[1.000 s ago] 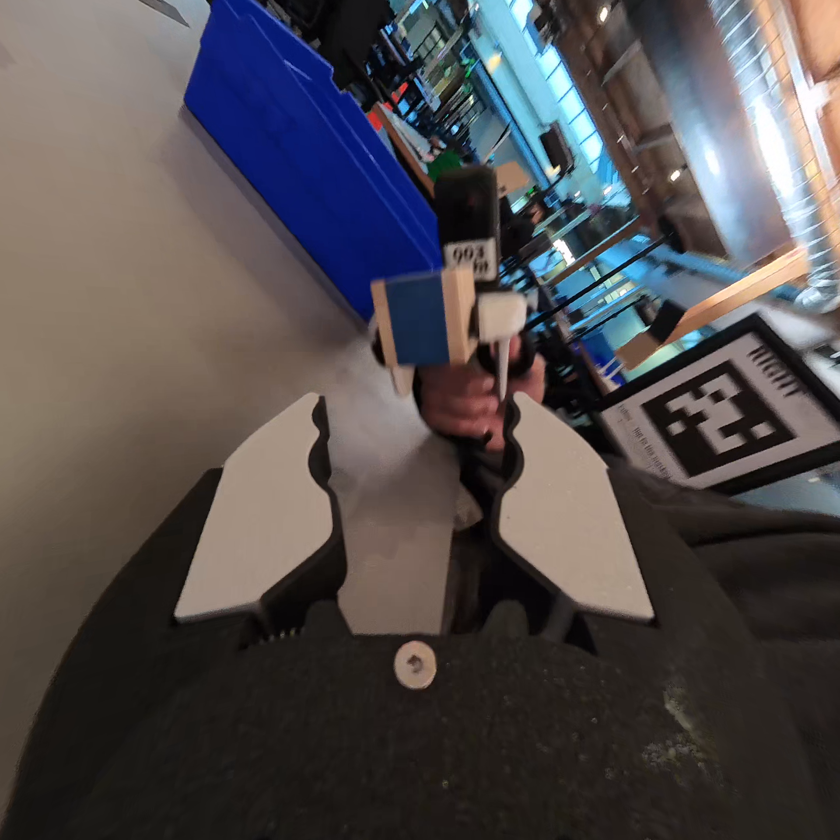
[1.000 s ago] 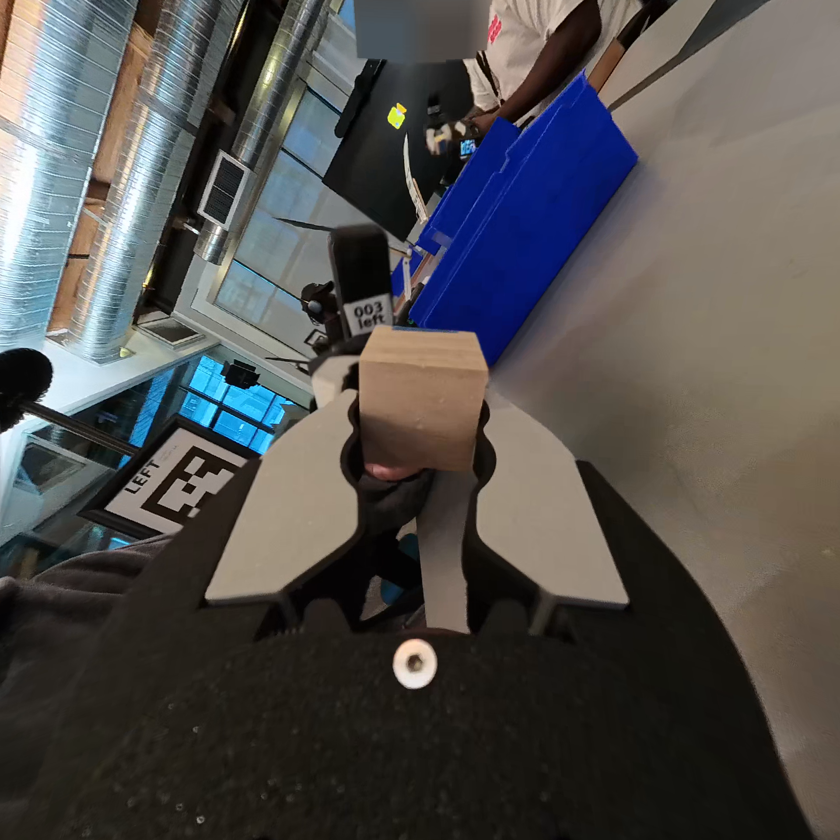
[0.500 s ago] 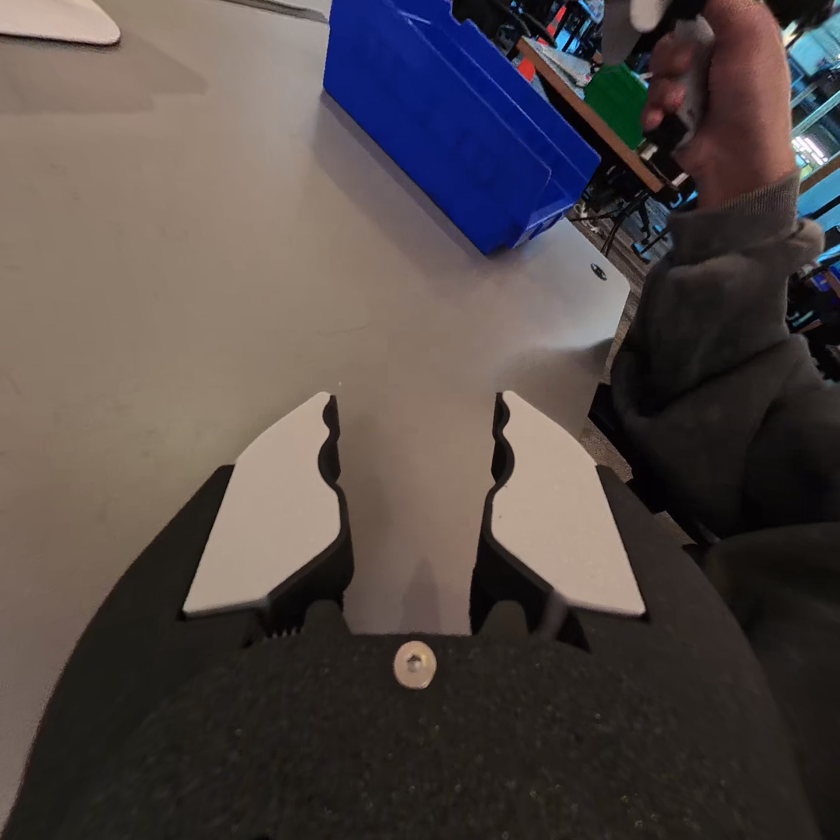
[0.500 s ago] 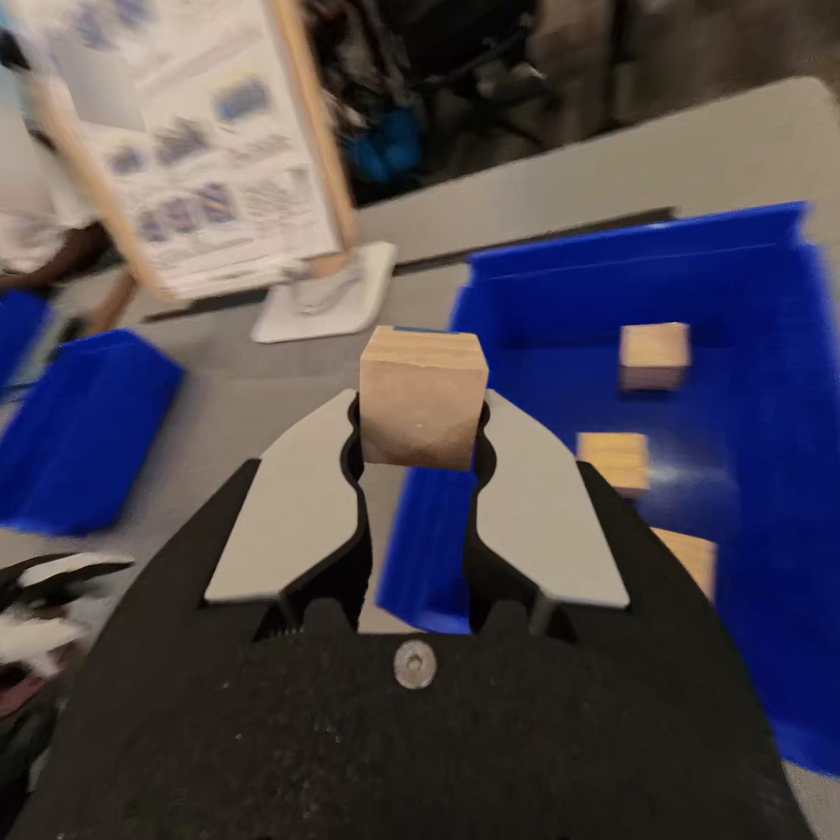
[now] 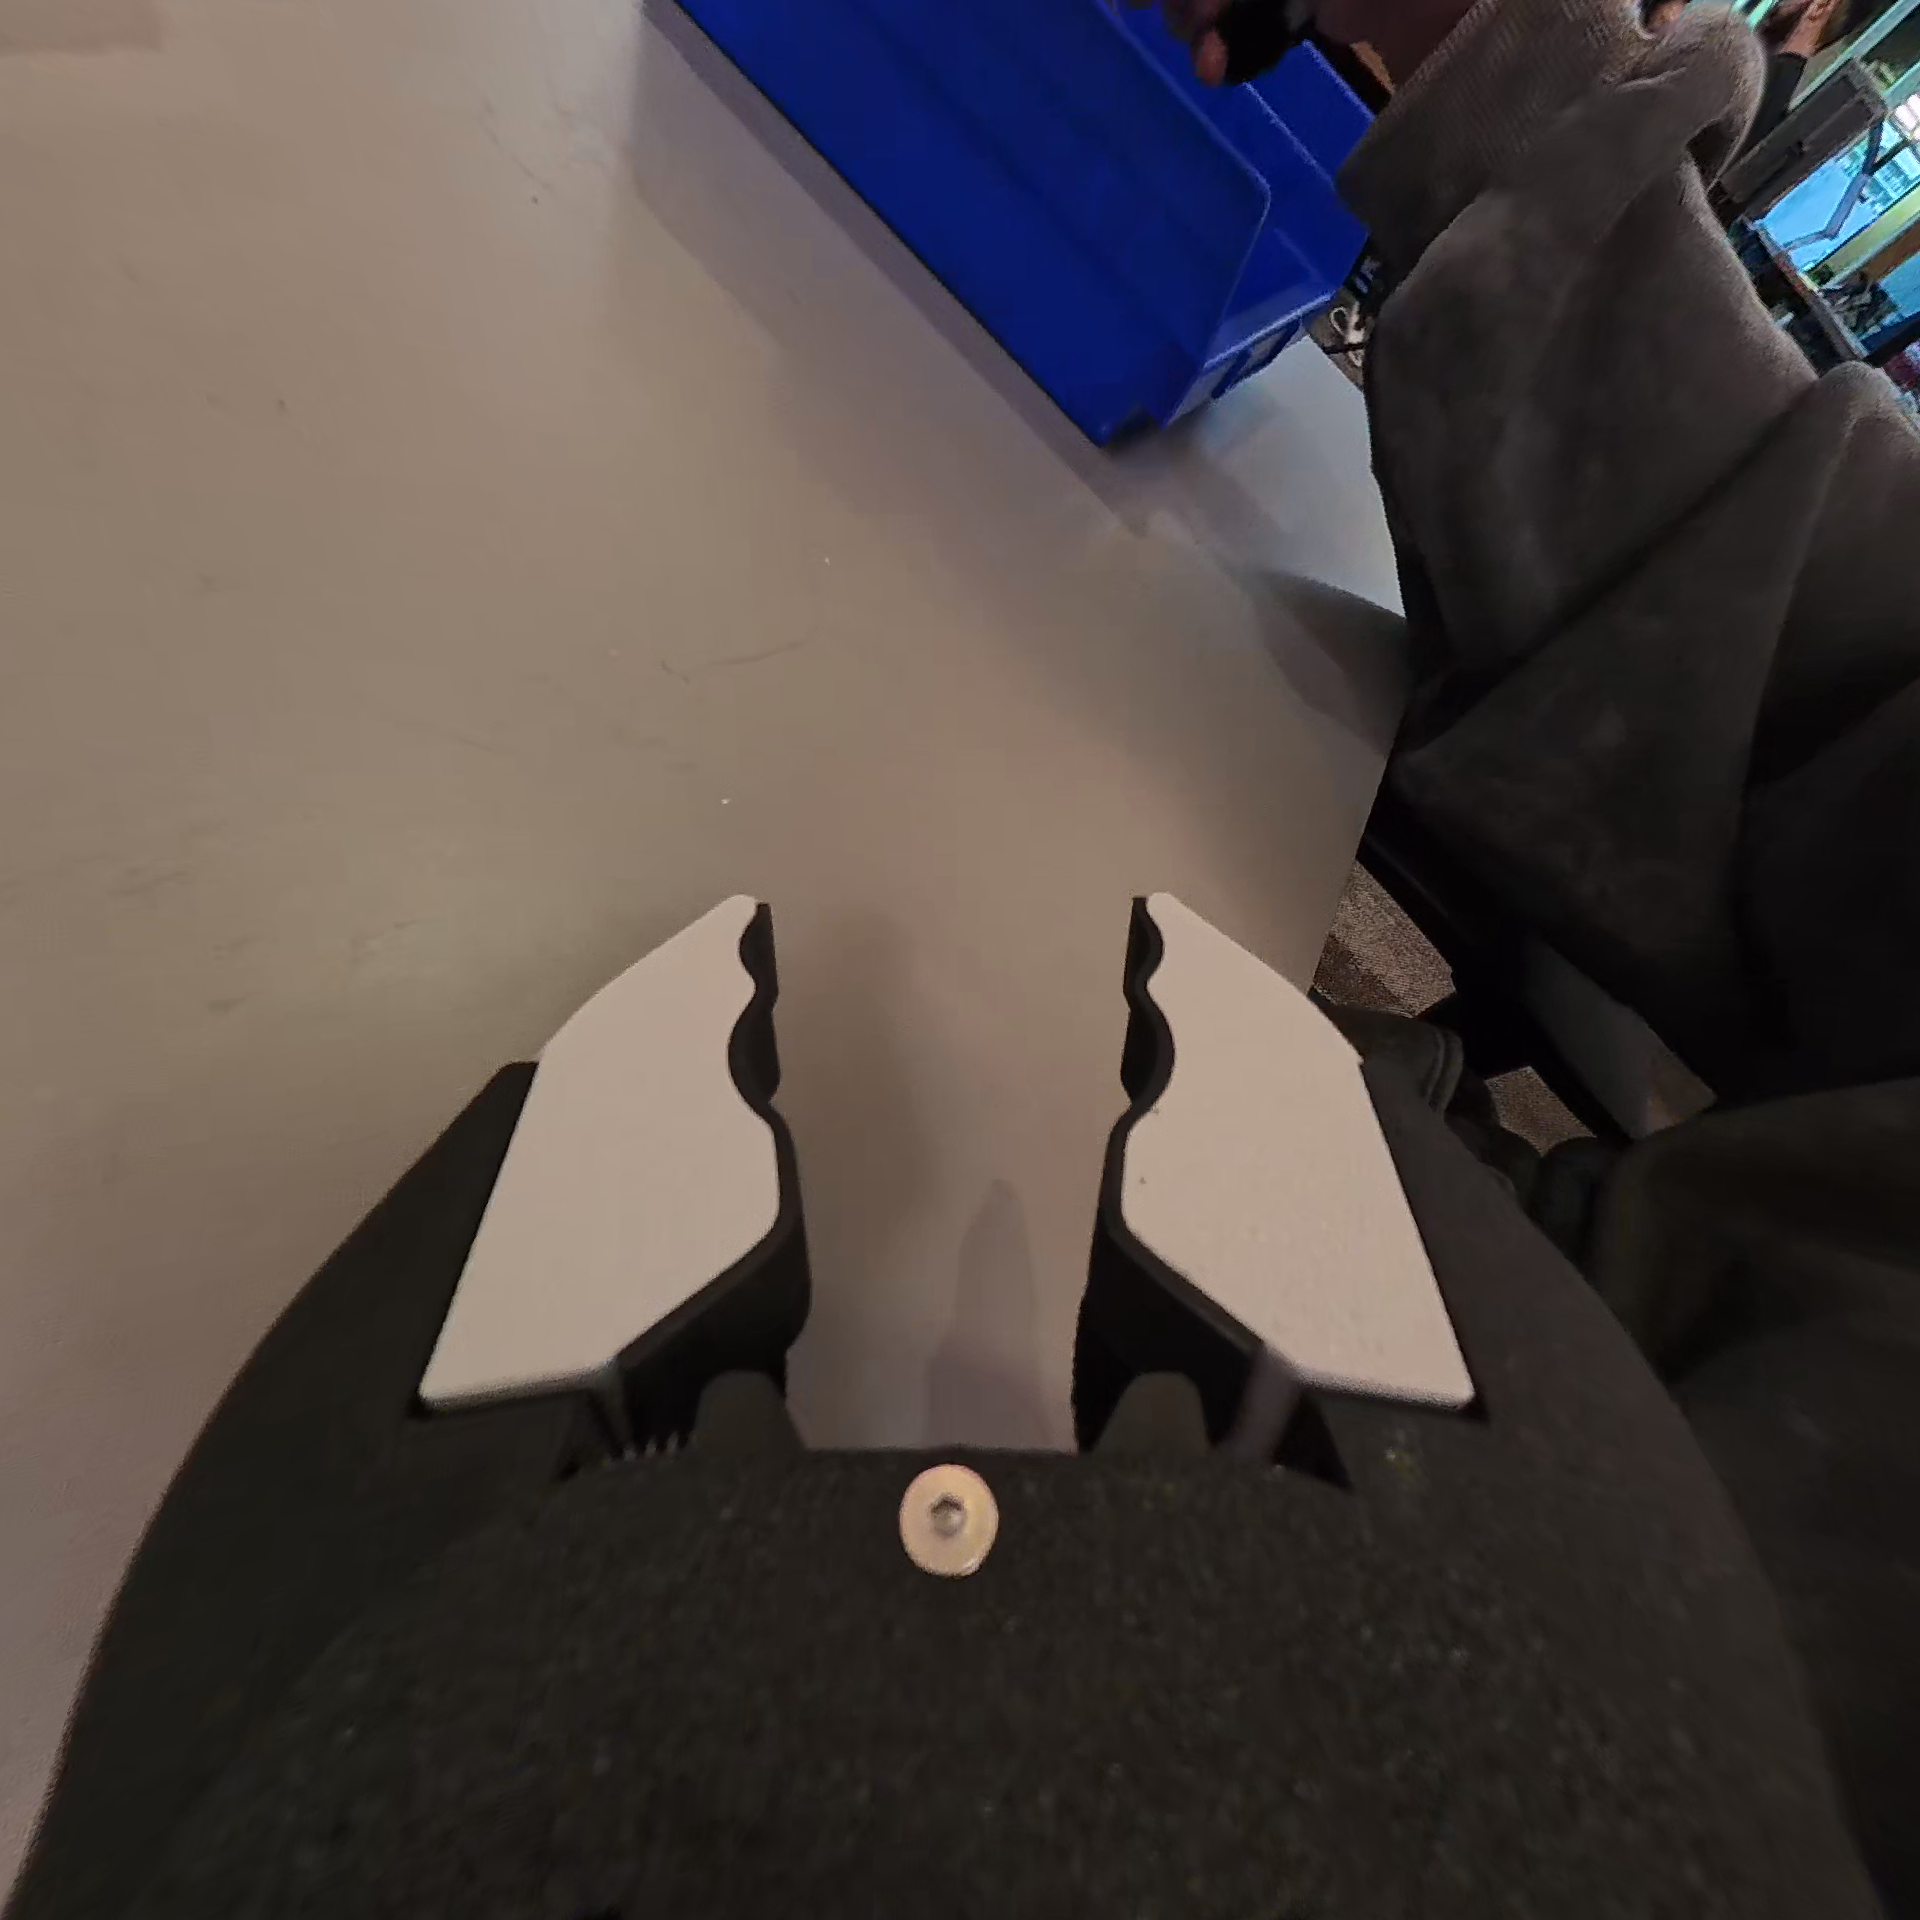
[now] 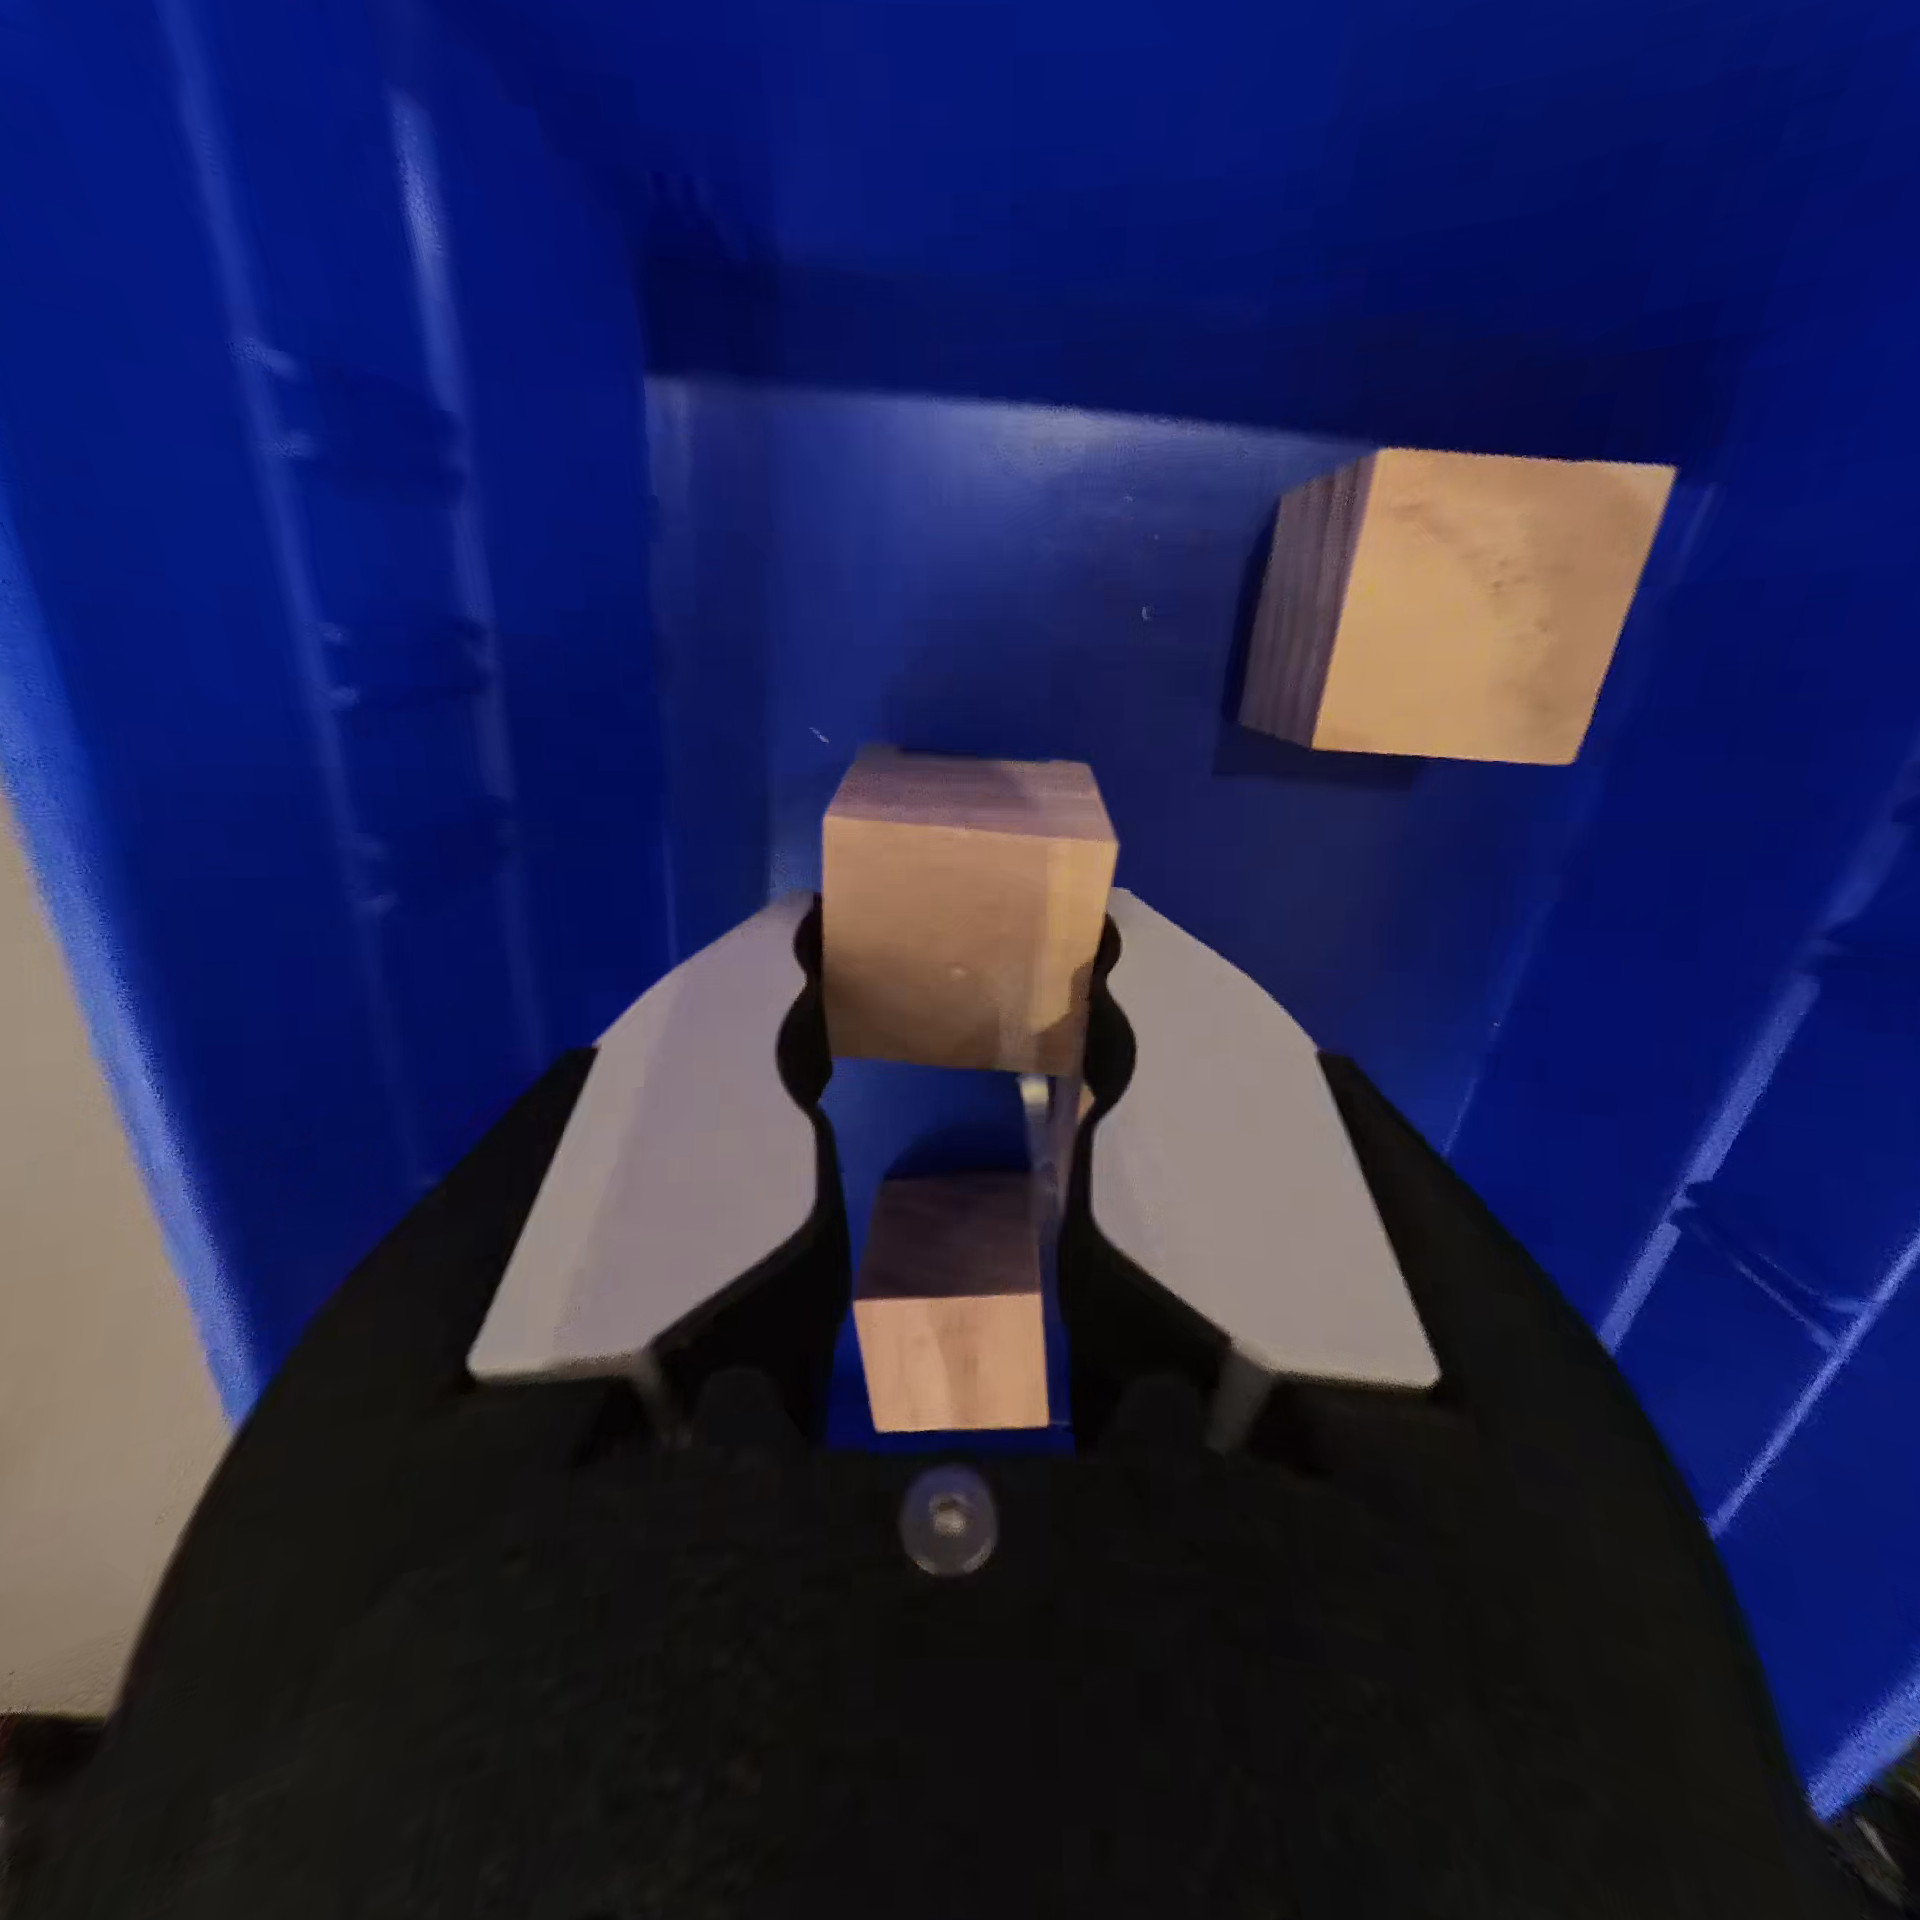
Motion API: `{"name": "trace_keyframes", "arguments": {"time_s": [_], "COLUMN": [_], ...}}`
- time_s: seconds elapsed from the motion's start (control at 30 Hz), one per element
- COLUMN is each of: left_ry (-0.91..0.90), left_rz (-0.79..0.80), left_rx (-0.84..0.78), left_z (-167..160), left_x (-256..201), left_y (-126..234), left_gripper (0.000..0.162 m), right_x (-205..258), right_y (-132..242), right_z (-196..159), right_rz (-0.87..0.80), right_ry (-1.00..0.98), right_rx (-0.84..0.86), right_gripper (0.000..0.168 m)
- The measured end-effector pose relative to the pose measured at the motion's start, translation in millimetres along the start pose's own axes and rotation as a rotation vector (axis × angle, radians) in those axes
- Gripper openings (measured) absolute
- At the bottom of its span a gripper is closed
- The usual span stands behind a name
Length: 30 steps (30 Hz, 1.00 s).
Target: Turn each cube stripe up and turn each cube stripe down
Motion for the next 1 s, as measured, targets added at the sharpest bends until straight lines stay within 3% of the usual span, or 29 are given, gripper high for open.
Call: {"name": "trace_keyframes", "arguments": {"time_s": [0.23, 0.37, 0.57, 0.67, 0.73, 0.8, 0.83, 0.93, 1.0], "left_ry": [0.015, 0.014, 0.007, 0.008, 0.008, 0.003, -0.002, -0.024, -0.041], "left_rz": [-0.012, -0.007, 0.007, 0.013, 0.023, 0.047, 0.064, 0.113, 0.153], "left_rx": [0.018, 0.018, 0.014, 0.006, -0.003, -0.012, -0.012, -0.007, -0.006], "left_z": [-2.1, -1.8, -0.7, -0.2, 0.7, 1.5, 1.4, 0.7, 1.0], "left_x": [0.7, 0.6, 1.9, 3.4, 5.2, 8.4, 10.1, 13.8, 16.2], "left_y": [-2.3, -1.4, -0.3, 0.0, 0.8, 1.7, 1.9, 2.0, 2.7], "left_gripper": [0.064, 0.064, 0.064, 0.063, 0.063, 0.063, 0.063, 0.063, 0.063], "right_x": [-3.7, -0.9, 55.1, 112.3, 158.5, 205.0, 222.5, 245.4, 249.5], "right_y": [-16.1, 1.6, 134.4, 171.4, 162.5, 129.0, 106.5, 48.5, 41.6], "right_z": [-5.4, -10.3, -49.9, -90.2, -122.5, -154.5, -165.6, -177.3, -181.5], "right_rz": [-0.069, -0.025, 0.106, 0.295, 0.549, 0.872, 0.947, 0.861, 0.82], "right_ry": [0.04, 0.049, 0.224, 0.414, 0.485, 0.513, 0.514, 0.503, 0.514], "right_rx": [0.042, -0.03, -0.598, -0.93, -1.017, -0.923, -0.865, -0.853, -0.89], "right_gripper": [0.047, 0.057, 0.058, 0.061, 0.055, 0.05, 0.051, 0.058, 0.057]}}
Point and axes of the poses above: each gripper's, where its closed fingertips meet, y back along the fingers, z out of its top, x = y × z across the jaws, the point moved 4 cm from there along y, back along the fingers, and after that the axes turned 8 degrees about x, right-handed, at the moved point
